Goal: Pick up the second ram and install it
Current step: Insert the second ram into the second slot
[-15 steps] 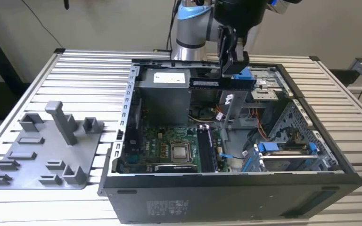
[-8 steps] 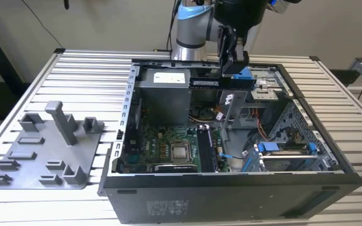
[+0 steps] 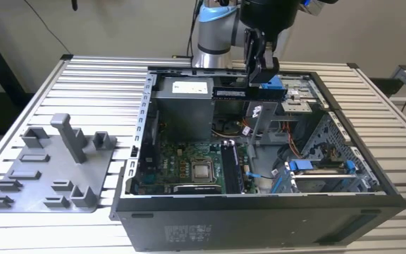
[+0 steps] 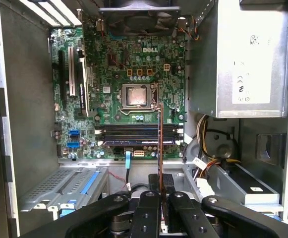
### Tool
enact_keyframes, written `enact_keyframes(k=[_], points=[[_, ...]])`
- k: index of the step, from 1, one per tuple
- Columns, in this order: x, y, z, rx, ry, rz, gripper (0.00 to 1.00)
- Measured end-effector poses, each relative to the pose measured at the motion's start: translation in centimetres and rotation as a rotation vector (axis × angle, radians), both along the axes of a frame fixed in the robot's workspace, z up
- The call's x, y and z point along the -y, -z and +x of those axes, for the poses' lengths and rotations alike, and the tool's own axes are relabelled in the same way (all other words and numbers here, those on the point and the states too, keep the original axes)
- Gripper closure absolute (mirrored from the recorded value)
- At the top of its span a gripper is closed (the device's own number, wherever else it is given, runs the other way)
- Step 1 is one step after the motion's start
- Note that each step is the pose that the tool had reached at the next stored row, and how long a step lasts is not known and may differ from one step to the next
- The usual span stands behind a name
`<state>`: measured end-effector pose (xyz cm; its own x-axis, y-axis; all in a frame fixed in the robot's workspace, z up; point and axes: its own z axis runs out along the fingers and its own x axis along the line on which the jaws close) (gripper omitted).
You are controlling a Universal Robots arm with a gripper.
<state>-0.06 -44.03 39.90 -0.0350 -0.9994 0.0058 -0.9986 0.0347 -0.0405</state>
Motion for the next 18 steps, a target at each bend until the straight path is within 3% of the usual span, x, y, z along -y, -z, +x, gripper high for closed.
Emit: enact_keyframes(k=[9,18], points=[[0.0,0.01,0.0,0.0,0.078,0.0,0.86],[0.0,0.02,0.0,0.0,0.122,0.0,0.86]])
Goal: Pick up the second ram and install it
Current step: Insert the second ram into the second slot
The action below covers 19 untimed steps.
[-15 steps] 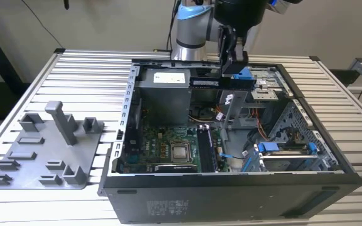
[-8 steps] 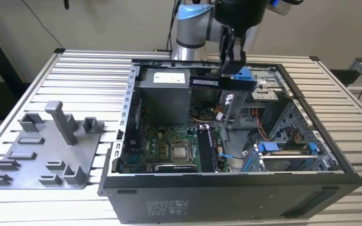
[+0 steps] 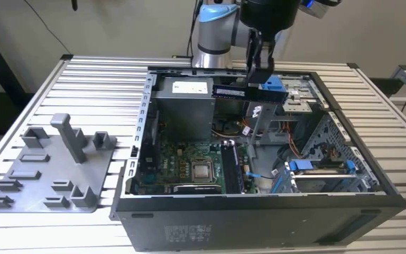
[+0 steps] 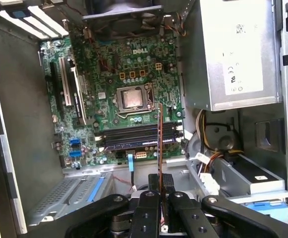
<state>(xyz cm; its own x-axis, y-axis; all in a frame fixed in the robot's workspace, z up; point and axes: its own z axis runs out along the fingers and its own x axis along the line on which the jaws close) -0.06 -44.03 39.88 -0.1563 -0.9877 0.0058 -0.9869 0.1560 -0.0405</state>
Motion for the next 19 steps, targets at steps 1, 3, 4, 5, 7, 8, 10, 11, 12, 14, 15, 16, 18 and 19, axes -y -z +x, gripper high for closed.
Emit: enact_keyframes(k=[1,3,4,5,7,8,10,11,12,14,15,16,18,19], points=[[0.0,0.0,0.0,0.0,0.003,0.0,0.86],[0.0,0.0,0.0,0.0,0.01,0.0,0.86],[0.0,0.0,0.0,0.0,0.014,0.0,0.86],[0.0,0.0,0.0,0.0,0.017,0.0,0.86],[0.0,0.01,0.0,0.0,0.023,0.0,0.86],[0.0,0.01,0.0,0.0,0.027,0.0,0.86],[0.0,0.01,0.0,0.0,0.033,0.0,0.86],[0.0,0.01,0.0,0.0,0.036,0.0,0.86],[0.0,0.01,0.0,0.0,0.039,0.0,0.86],[0.0,0.01,0.0,0.0,0.046,0.0,0.86],[0.0,0.01,0.0,0.0,0.049,0.0001,0.86],[0.0,0.01,0.0,0.0001,0.052,0.0001,0.86],[0.0,0.02,0.0,0.0,0.058,0.0,0.86],[0.0,0.02,0.0,0.0,0.062,0.0,0.86]])
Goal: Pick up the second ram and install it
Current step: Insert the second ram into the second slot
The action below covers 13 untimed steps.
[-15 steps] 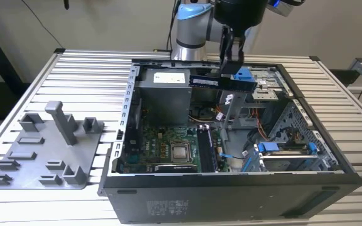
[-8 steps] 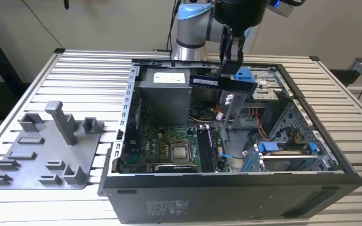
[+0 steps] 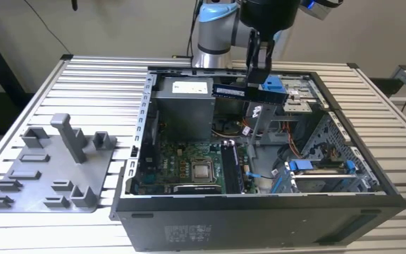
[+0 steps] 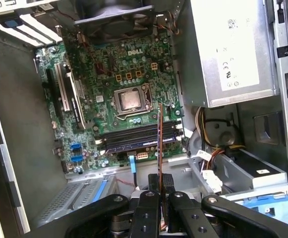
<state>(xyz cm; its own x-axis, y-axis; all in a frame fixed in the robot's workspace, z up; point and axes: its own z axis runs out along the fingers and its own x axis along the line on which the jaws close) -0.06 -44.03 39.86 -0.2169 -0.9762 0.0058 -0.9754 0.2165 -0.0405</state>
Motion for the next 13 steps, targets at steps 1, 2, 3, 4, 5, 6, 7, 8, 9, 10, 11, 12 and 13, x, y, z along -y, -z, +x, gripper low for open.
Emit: enact_keyframes(k=[1,2,3,4,5,6,7,8,9,10,11,12,13], points=[[0.0,0.0,0.0,0.0,0.003,0.0,0.86],[0.0,0.0,0.0,0.0,0.006,0.0,0.86],[0.0,0.0,0.0,0.0,0.009,0.0,0.86],[0.0,0.0,0.0,0.0,0.013,0.0,0.86],[0.0,0.0,0.0,0.0,0.016,0.0,0.86],[0.0,0.01,0.0,0.0,0.019,0.0,0.86],[0.0,0.01,0.0,0.0,0.022,0.0,0.86],[0.0,0.01,0.0,0.0,0.025,0.0,0.86],[0.0,0.01,0.0,0.0,0.028,0.0,0.86],[0.0,0.01,0.0,0.0,0.031,0.0,0.86],[0.0,0.02,0.0,0.0,0.035,0.0,0.86],[0.0,0.02,0.0,-0.0001,0.038,0.0,0.86],[0.0,0.02,0.0,-0.0001,0.042,0.0,0.86]])
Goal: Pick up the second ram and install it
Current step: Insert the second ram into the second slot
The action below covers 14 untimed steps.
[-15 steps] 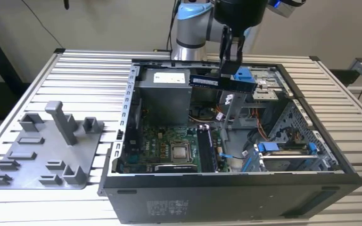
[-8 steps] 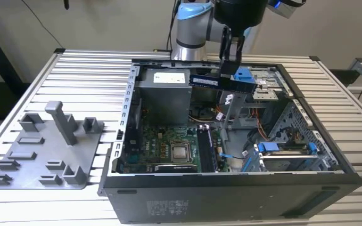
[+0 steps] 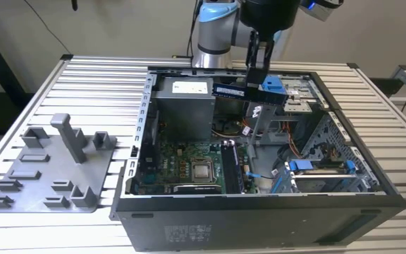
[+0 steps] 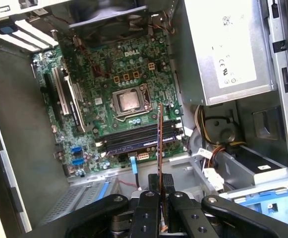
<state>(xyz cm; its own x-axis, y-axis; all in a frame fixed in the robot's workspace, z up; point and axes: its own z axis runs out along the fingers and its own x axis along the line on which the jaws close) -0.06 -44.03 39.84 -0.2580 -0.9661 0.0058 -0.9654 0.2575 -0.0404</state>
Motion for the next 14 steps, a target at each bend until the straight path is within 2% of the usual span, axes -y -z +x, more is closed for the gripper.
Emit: enact_keyframes(k=[5,14], points=[[0.0,0.03,0.0,0.0001,0.035,-0.0001,0.86],[0.05,0.16,0.0,0.0001,0.161,-0.0001,0.86]])
